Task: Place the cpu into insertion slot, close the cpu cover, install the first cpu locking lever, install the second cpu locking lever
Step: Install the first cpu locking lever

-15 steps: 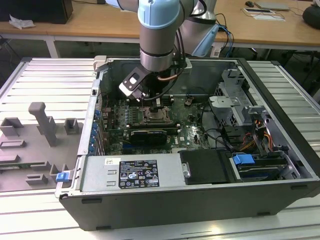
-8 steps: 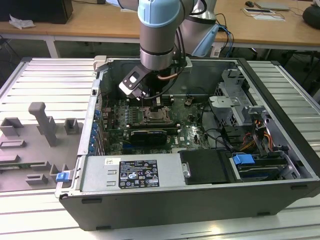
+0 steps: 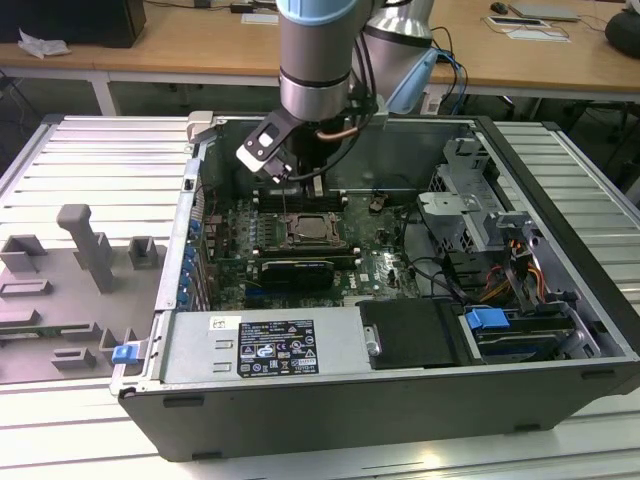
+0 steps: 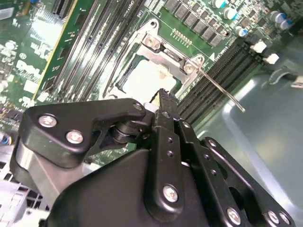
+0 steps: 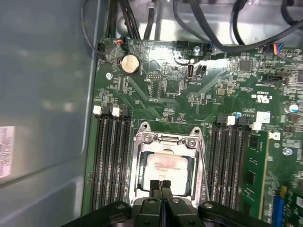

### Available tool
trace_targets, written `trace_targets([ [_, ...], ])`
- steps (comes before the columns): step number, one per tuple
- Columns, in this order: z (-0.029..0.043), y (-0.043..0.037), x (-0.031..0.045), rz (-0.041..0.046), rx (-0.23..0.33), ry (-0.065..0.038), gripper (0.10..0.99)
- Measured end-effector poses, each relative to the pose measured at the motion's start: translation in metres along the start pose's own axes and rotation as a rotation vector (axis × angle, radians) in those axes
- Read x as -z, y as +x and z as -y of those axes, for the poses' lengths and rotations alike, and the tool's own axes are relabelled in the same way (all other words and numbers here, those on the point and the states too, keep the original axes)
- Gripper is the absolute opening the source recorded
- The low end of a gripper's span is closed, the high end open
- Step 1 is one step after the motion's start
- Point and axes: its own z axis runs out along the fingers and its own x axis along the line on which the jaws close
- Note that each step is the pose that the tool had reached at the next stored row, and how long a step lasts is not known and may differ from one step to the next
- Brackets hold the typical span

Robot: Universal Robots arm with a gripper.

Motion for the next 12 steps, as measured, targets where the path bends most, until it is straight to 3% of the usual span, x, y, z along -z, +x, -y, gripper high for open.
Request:
trace_targets([
  [4,-0.0004,0.001,0.009,0.0003,0.004,-0.001,0.106],
  [12,-0.0004,0.001,0.0088,-0.006,0.198,0.021,0.106],
])
